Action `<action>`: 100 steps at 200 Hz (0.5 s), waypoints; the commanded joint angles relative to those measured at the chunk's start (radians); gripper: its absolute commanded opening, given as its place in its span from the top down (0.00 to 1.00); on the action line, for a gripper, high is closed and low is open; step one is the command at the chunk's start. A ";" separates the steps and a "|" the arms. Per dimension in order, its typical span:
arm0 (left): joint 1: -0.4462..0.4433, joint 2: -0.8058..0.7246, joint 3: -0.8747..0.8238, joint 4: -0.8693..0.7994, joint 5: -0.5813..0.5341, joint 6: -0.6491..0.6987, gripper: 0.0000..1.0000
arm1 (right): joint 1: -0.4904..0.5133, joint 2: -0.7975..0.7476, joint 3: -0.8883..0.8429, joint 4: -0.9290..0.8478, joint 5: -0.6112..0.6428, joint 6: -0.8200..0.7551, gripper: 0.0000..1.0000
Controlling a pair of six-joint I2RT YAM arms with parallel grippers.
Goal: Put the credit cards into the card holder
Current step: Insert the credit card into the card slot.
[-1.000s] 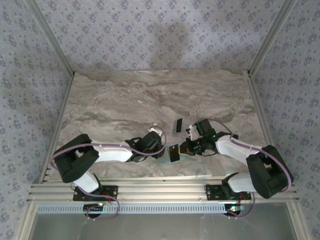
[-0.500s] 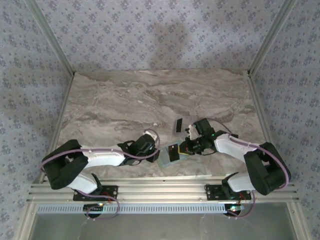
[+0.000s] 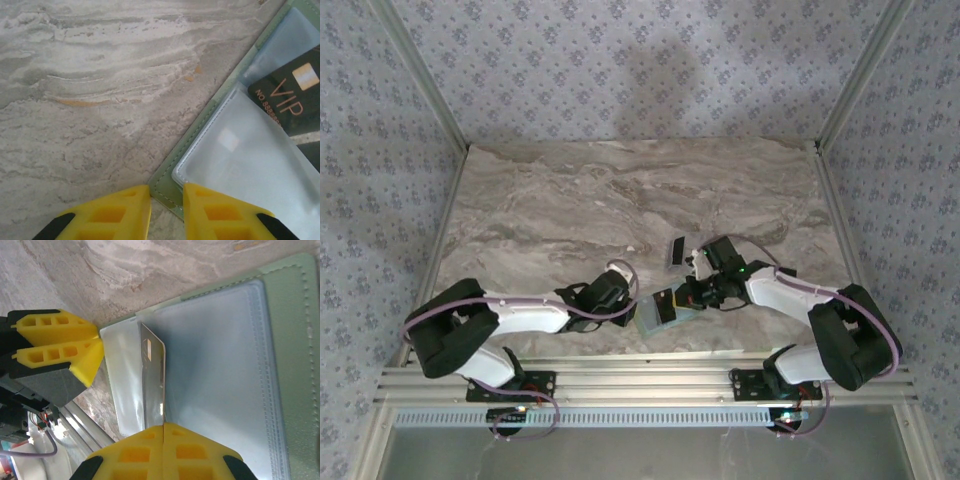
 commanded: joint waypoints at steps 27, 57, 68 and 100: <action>0.012 0.109 0.035 0.006 -0.009 -0.013 0.77 | 0.010 -0.039 -0.032 -0.017 0.005 0.000 1.00; 0.016 0.139 0.045 0.018 -0.006 -0.010 0.78 | 0.019 -0.020 -0.038 -0.014 0.002 0.001 1.00; 0.019 0.148 0.050 0.019 -0.004 -0.009 0.78 | 0.021 -0.011 -0.038 -0.008 0.002 0.003 1.00; 0.018 0.164 0.054 0.038 0.019 -0.009 0.79 | 0.034 0.026 -0.024 0.034 0.010 0.018 1.00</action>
